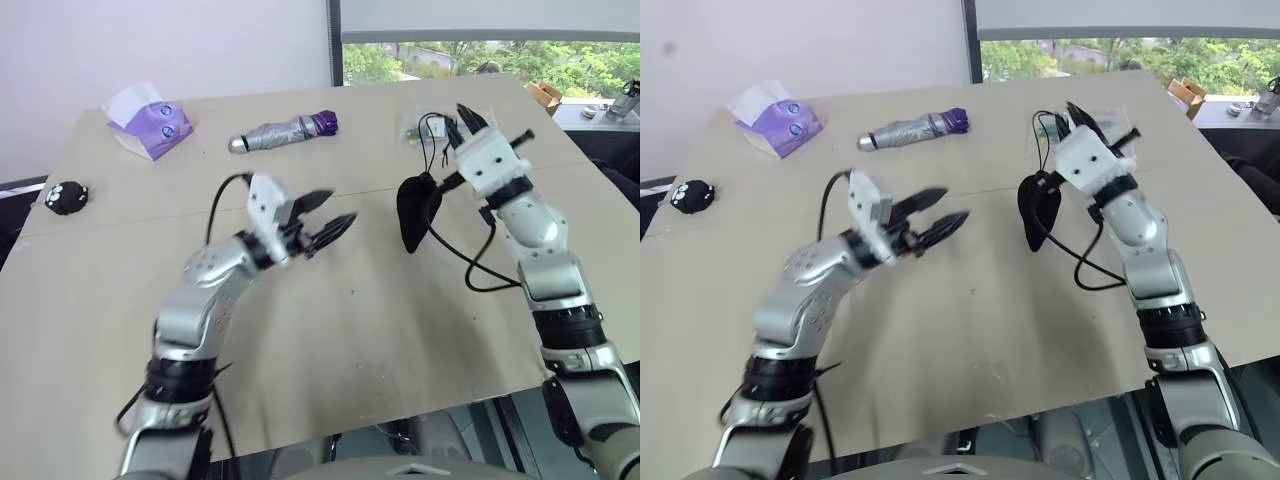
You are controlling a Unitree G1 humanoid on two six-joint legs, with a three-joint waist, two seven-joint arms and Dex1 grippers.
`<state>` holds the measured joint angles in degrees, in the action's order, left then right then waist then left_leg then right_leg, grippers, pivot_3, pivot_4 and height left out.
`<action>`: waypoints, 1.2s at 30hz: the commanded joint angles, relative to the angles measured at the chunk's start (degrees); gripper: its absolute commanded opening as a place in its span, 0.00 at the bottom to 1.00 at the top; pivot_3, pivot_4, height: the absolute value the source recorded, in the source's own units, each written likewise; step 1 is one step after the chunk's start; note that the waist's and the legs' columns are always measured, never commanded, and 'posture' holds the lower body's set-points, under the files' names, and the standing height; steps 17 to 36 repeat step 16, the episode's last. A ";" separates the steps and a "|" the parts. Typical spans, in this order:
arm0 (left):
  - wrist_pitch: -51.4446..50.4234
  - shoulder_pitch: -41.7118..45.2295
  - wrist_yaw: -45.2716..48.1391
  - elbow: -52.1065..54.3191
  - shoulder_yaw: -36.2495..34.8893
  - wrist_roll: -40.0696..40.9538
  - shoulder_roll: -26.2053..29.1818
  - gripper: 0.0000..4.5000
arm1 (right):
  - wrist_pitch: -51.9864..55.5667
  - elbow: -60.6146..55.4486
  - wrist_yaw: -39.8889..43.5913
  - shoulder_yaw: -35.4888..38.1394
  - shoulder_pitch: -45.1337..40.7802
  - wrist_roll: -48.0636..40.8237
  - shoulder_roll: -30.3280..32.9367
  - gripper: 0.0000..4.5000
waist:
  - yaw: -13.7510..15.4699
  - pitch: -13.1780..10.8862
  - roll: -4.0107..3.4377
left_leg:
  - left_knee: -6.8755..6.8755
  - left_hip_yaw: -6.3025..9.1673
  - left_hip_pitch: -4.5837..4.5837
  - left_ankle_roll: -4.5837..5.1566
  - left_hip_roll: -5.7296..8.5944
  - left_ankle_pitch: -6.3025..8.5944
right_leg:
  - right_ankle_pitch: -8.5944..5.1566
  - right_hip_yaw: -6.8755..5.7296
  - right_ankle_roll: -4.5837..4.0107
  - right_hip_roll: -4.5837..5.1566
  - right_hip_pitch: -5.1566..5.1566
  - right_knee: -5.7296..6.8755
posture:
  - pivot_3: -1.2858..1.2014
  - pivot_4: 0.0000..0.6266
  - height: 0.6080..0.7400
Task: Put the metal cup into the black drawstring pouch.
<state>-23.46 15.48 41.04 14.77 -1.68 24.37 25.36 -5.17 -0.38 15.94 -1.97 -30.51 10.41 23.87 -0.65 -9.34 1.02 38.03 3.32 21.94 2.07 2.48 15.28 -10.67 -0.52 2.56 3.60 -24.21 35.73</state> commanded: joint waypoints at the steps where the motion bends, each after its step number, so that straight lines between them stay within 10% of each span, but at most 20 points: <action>1: 2.77 -7.72 -1.21 4.68 -1.72 -2.35 2.00 0.70 | 2.73 -5.17 10.72 2.21 8.96 -11.64 1.99 0.46 | 0.33 0.06 0.02 | 0.01 0.07 0.05 0.06 0.02 0.03 | 0.00 -0.05 0.00 0.02 -0.01 -0.03 | 0.52 0.24 1.00; 12: 13.24 -29.00 -5.41 6.82 -1.26 -11.75 2.98 0.70 | 3.10 -2.06 34.62 8.11 34.75 -30.46 10.23 0.46 | 0.62 -0.05 -0.22 | -0.09 0.10 -0.29 0.24 -0.15 0.15 | -0.18 -0.05 -0.21 0.33 0.45 -0.32 | 0.52 0.24 1.00; 36: 14.27 -30.45 -5.22 7.02 -1.57 -10.99 2.72 0.70 | 0.99 1.77 39.67 9.09 34.98 -33.04 10.19 0.46 | 0.54 -0.05 -0.23 | 0.02 0.08 -0.38 0.25 -0.29 0.14 | -0.28 -0.16 -0.03 0.27 0.52 -0.26 | 0.52 0.24 1.00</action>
